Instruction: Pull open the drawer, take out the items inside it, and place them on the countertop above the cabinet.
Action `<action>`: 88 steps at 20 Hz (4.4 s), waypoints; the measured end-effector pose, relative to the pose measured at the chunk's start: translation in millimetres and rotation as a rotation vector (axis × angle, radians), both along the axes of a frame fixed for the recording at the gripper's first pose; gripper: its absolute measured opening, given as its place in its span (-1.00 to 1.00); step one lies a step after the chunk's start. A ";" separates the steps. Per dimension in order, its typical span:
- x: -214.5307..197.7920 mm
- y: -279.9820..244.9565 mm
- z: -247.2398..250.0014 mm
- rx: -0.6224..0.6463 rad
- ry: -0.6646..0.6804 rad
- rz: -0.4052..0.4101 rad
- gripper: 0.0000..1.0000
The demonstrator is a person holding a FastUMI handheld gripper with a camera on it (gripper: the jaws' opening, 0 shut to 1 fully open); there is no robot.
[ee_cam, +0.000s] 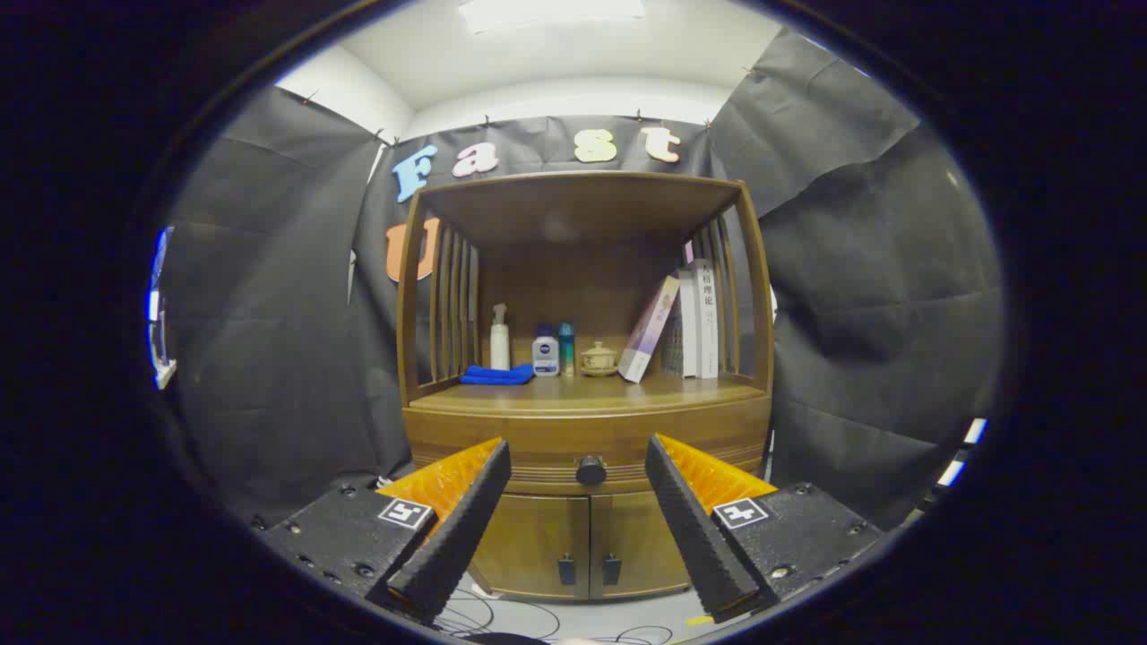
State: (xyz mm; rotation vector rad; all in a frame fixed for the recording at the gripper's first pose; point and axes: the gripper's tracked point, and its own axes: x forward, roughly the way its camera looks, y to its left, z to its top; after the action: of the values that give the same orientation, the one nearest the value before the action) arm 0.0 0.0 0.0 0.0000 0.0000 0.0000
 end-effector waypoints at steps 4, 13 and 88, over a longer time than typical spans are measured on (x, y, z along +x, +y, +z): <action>2.4 3.0 -1.1 -0.003 0.009 0.007 0.98; 6.1 2.6 -10.4 -0.001 0.037 0.015 0.98; 94.4 -26.8 -119.3 -0.030 0.296 0.022 -0.22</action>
State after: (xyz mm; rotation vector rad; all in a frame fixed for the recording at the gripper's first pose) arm 94.4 -26.8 -119.3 -0.0295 0.2959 0.0217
